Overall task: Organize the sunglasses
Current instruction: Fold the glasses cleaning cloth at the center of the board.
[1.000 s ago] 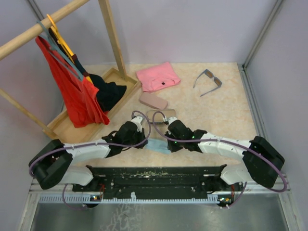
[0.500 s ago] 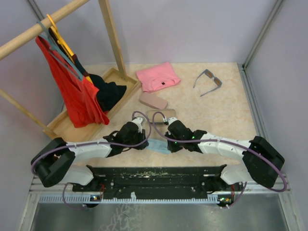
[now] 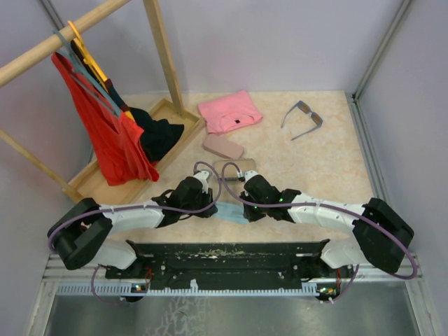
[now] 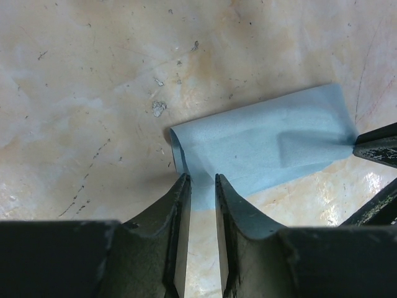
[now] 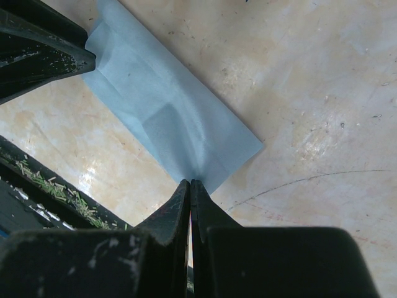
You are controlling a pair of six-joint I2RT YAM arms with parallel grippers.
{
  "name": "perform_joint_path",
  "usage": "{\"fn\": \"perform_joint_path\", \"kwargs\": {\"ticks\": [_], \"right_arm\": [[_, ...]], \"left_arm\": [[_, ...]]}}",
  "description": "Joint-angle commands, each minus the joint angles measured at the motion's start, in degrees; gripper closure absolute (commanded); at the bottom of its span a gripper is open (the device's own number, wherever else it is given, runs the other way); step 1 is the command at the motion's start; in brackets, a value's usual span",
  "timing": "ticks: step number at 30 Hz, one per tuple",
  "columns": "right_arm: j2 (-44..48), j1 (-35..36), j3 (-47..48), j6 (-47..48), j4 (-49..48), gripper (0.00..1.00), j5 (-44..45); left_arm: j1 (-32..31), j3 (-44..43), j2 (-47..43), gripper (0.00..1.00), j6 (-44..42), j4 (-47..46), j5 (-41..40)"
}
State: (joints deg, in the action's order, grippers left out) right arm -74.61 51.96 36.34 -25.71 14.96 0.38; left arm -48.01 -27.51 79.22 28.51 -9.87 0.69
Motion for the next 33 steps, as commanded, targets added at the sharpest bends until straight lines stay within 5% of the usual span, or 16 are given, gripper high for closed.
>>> {"fn": "perform_joint_path", "kwargs": {"ticks": [1, 22, 29, 33], "right_arm": [[1.31, 0.35, 0.15, -0.48, -2.35, 1.0, 0.63], [1.37, 0.33, 0.22, -0.48, -2.33, 1.0, 0.56], [1.26, 0.33, 0.38, -0.37, -2.22, 1.0, 0.58], [0.93, 0.35, 0.57, -0.28, -2.36, 1.0, 0.57]], "left_arm": [[0.01, -1.84, 0.48, 0.73, 0.13, -1.38, 0.89], [-0.07, -2.55, 0.31, 0.96, -0.42, -0.9, 0.46], [-0.05, -2.55, 1.13, 0.99, -0.46, -0.99, 0.35], [-0.06, -2.52, 1.11, 0.89, -0.48, -0.51, -0.13]]}}
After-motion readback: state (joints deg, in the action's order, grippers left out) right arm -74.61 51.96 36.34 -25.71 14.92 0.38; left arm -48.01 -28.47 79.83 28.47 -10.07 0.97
